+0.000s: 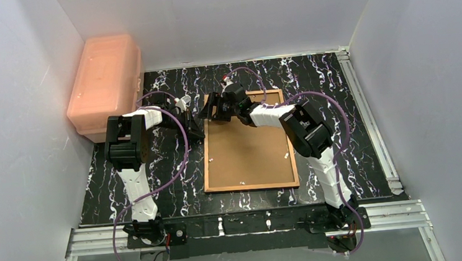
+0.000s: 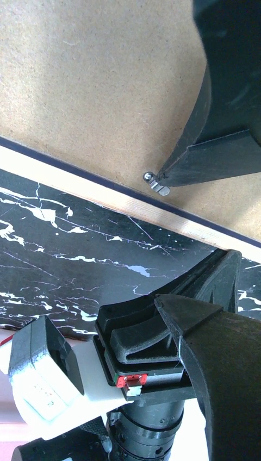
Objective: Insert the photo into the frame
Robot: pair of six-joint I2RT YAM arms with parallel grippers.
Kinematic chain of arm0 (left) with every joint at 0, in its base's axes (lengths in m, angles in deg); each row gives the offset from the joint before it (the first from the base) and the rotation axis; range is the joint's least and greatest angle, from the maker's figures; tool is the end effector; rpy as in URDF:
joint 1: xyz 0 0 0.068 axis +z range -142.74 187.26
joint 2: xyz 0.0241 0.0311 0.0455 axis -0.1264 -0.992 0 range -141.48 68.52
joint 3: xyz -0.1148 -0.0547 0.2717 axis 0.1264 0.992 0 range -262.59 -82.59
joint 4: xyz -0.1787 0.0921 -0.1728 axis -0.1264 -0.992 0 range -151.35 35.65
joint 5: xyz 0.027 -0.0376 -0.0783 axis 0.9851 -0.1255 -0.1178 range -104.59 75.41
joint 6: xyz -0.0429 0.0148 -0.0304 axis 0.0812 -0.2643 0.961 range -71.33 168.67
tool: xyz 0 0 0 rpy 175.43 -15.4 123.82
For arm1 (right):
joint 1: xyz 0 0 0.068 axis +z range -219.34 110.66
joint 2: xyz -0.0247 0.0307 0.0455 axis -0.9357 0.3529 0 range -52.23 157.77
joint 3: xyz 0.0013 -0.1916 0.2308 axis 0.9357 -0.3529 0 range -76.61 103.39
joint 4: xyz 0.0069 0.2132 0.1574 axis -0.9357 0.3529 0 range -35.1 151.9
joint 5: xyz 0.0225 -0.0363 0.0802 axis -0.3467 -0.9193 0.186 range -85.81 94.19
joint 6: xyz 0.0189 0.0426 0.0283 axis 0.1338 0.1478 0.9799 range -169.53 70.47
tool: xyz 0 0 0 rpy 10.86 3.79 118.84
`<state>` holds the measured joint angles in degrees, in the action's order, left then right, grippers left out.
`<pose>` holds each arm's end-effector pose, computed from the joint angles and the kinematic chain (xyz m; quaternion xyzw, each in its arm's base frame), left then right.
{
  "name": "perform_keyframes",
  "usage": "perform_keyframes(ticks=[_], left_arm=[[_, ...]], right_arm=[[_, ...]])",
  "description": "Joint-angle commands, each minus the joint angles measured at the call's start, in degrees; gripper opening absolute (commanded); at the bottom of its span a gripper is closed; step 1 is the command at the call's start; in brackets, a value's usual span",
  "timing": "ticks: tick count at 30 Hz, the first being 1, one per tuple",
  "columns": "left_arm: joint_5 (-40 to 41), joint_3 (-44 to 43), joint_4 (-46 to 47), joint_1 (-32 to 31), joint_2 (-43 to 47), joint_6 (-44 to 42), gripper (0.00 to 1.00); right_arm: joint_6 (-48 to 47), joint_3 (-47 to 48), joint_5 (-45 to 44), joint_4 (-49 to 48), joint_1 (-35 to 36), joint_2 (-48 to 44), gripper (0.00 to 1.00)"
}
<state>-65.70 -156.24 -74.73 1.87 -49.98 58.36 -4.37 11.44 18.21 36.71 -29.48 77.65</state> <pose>0.4142 -0.0677 0.1490 0.0594 0.8840 -0.4431 0.1365 0.4034 0.3484 0.1724 -0.0283 0.8329 0.4424 0.3314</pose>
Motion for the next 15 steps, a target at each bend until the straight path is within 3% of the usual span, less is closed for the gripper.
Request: perform_keyframes(ticks=[1, 15], left_arm=[[-0.63, 0.07, 0.08, -1.31, 1.95, 0.2, 0.06], [-0.39, -0.08, -0.19, -1.38, 2.11, -0.01, 0.06]], right_arm=[[1.25, -0.66, -2.02, -1.31, 1.26, 0.8, 0.8], [2.68, -5.42, -6.46, -2.6, 2.07, -1.66, 0.8]])
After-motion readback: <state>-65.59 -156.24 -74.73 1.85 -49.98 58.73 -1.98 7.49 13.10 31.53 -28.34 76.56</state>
